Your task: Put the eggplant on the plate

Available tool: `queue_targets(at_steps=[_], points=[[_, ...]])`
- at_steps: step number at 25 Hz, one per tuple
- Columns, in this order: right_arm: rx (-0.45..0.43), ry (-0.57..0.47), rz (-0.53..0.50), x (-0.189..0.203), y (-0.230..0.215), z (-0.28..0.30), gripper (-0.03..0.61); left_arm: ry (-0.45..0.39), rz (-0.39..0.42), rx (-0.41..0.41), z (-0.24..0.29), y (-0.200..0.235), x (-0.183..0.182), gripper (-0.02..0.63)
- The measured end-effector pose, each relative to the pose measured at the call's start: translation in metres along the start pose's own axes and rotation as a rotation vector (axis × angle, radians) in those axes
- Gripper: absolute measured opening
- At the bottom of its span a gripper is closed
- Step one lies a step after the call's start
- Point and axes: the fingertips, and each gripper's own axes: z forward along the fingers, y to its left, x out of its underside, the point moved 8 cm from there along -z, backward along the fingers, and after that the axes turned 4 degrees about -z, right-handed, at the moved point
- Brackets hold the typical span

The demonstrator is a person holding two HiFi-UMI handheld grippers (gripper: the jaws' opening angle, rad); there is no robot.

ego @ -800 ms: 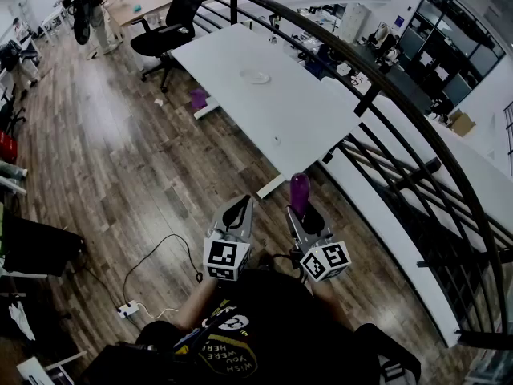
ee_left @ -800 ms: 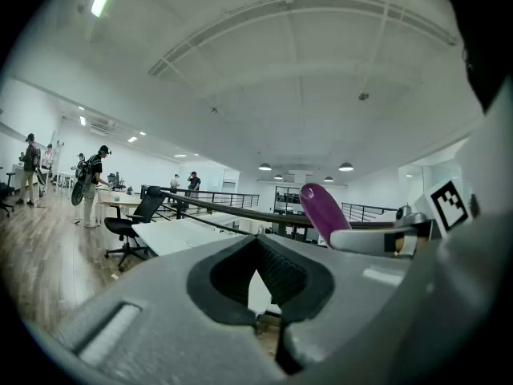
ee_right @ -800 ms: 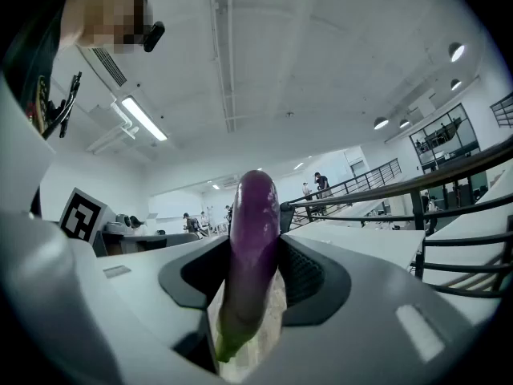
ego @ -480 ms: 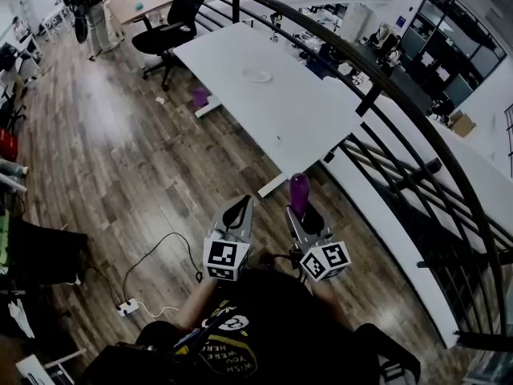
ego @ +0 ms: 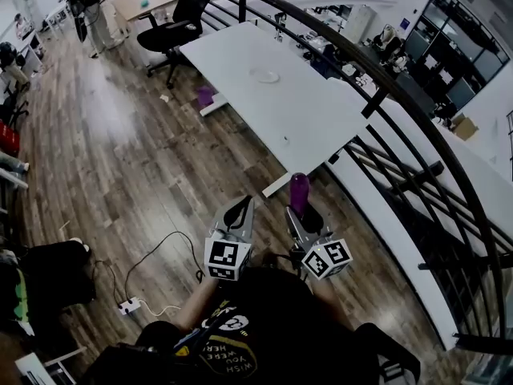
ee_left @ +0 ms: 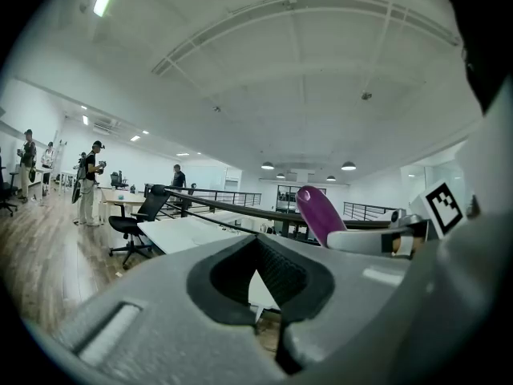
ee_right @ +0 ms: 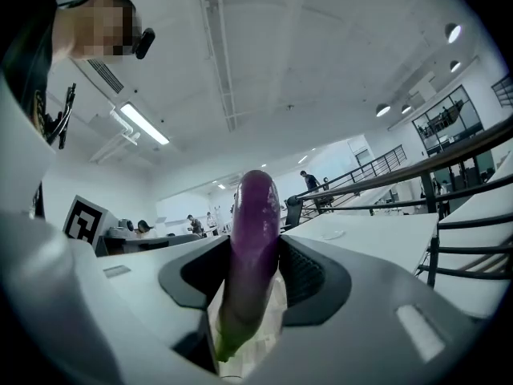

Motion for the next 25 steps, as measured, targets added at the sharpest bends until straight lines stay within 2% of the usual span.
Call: queue_targets(at_steps=[8, 12, 19, 25], points=[[-0.007, 0.028, 0.019, 0.012, 0.022, 0.017, 0.192, 0.02, -0.02, 0.045, -0.008, 0.016, 0.007, 0.005], [0.014, 0.044, 0.022, 0.016, 0.017, 0.024, 0.193, 0.048, -0.032, 0.047, 0.001, 0.03, 0.011, 0.005], [0.062, 0.056, 0.01, 0.009, -0.041, 0.061, 0.192, 0.057, -0.051, 0.019, 0.057, 0.059, 0.007, 0.005], [0.027, 0.044, -0.013, -0.021, -0.097, 0.112, 0.192, 0.048, -0.042, 0.03, 0.14, 0.067, -0.016, 0.005]])
